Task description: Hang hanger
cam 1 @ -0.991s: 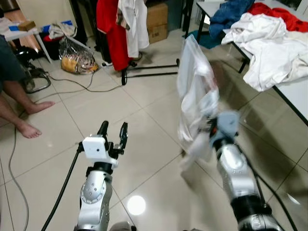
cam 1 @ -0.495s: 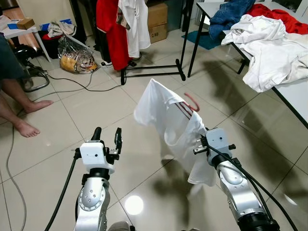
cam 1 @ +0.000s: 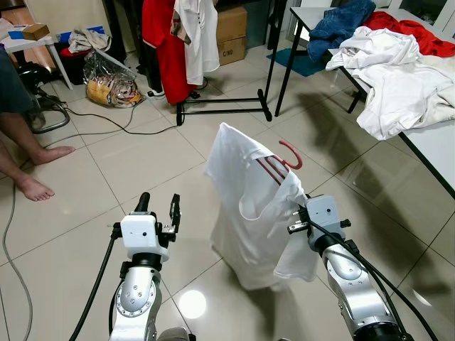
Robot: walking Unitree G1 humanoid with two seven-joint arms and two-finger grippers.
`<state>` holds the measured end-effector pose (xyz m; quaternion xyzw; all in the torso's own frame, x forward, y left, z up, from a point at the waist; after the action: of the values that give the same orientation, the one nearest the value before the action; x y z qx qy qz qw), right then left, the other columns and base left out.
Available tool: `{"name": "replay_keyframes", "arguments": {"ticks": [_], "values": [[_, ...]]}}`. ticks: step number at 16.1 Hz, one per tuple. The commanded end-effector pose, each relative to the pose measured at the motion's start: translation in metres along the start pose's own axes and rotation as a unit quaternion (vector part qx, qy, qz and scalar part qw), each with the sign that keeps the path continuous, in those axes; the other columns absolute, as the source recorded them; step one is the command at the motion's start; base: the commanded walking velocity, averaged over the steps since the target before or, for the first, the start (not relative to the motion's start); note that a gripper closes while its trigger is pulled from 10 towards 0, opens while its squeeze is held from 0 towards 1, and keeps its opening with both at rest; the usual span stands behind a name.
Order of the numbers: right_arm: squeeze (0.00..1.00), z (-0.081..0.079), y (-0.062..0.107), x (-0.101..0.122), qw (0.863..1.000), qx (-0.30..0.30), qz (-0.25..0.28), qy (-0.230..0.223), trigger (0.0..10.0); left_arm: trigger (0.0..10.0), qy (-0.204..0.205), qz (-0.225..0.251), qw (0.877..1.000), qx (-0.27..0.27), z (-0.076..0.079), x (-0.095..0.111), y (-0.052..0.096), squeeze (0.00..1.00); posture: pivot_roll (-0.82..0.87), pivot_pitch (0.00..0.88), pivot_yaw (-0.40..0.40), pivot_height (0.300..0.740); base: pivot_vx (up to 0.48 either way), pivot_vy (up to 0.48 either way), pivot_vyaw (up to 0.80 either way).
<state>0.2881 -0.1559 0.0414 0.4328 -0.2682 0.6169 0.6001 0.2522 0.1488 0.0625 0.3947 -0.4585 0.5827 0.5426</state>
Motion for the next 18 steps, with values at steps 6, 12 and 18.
{"name": "replay_keyframes", "arguments": {"ticks": [6,12,18], "values": [[0.0,0.002,0.0001,0.0091,1.0,-0.004,0.029,0.005,10.0,10.0,-0.003,-0.008,1.0,-0.02,0.011,-0.0027,-0.0047,0.0,0.22,0.004,-0.029,0.74,0.0,0.0,0.0],[0.0,0.0028,-0.0023,0.0078,1.0,0.001,0.029,0.012,10.0,10.0,-0.004,-0.008,1.0,-0.017,0.0086,-0.0032,-0.0058,0.0,0.22,0.0,-0.028,0.74,0.136,0.0,0.0],[0.0,0.0014,-0.0035,0.0081,0.999,0.005,0.032,0.02,10.0,10.0,-0.004,-0.007,1.0,-0.017,0.0086,-0.0032,-0.007,0.0,0.22,0.0,-0.028,0.74,0.319,0.0,0.0]]}}
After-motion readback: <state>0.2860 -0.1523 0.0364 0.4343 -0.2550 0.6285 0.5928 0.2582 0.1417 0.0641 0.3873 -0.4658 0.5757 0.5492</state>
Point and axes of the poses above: a point about 5 cm out from each wrist's last joint towards the gripper, its own y axis pointing back from the gripper into the wrist, its own x axis along the axis of the wrist's last joint, z = x × y, the point moved 2 cm from there along -y, pointing out of the wrist towards the gripper, and after that the axes turned 15 degrees about y, right-handed, at the moved point
